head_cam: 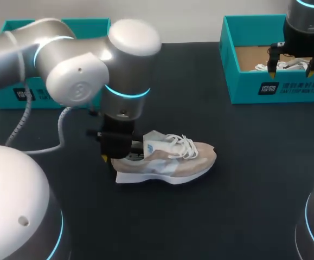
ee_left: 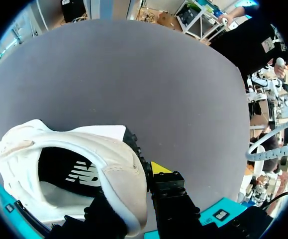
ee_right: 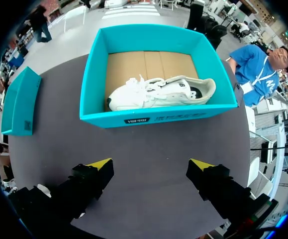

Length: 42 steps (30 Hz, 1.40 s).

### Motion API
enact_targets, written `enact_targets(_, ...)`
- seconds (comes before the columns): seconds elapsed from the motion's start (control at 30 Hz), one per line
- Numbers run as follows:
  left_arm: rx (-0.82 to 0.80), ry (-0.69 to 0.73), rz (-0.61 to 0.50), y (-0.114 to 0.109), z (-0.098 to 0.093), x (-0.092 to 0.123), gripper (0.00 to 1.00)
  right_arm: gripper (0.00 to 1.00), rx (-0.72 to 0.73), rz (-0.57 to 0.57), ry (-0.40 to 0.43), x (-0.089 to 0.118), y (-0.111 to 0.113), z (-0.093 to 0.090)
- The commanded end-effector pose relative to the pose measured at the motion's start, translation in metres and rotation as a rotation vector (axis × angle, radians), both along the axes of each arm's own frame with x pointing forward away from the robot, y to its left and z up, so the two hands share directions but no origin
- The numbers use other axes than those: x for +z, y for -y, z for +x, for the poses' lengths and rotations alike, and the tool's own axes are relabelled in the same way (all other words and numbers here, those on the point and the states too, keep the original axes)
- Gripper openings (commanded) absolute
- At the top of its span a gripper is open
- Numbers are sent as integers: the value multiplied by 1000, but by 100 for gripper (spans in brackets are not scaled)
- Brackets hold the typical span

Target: Take the shoe out of the shoebox, open the shoe tongue, remove and reinsert the insole, then place the shoe into the shoebox

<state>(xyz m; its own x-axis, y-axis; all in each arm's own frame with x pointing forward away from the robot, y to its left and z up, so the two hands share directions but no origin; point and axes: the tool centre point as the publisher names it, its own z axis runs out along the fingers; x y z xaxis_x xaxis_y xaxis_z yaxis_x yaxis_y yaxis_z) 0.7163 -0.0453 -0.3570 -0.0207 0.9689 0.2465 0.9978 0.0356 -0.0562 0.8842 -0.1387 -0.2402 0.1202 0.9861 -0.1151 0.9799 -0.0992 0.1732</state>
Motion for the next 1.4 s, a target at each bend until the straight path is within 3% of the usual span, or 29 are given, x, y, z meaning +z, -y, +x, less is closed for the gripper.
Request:
enact_targets(0.03, -5, 0, 14, 4, 0, -15, 0, 100, 0, 1, 1, 0, 0, 0)
enact_targets(0.27, -13, 12, 46, 1, -1, -26, 0, 100, 0, 1, 1, 0, 0, 0)
enact_targets(0.3, -11, 13, 49, 1, -1, -26, 4, 100, 0, 1, 1, 0, 0, 0)
enact_targets(0.37, -12, 11, 48, 1, -1, -26, 41, 100, 0, 1, 1, 0, 0, 0)
enact_targets(0.4, -12, 11, 49, 1, -1, -27, 49, 100, 0, 1, 1, 0, 0, 0)
enact_targets(0.43, -11, 11, 48, 1, -2, -26, 98, 100, 0, 1, 1, 0, 0, 0)
enact_targets(0.63, 2, -5, -31, -5, -1, -7, 100, 100, 0, 1, 1, 0, 0, 0)
enact_targets(0.93, 94, -64, -240, -19, -2, 38, 100, 100, 0, 1, 1, 0, 0, 0)
enact_targets(1.27, 313, -252, -497, -56, -15, 62, 100, 100, 0, 1, 1, 0, 0, 0)
enact_targets(1.4, 331, -302, -516, -60, -16, 65, 100, 100, 0, 1, 1, 0, 0, 0)
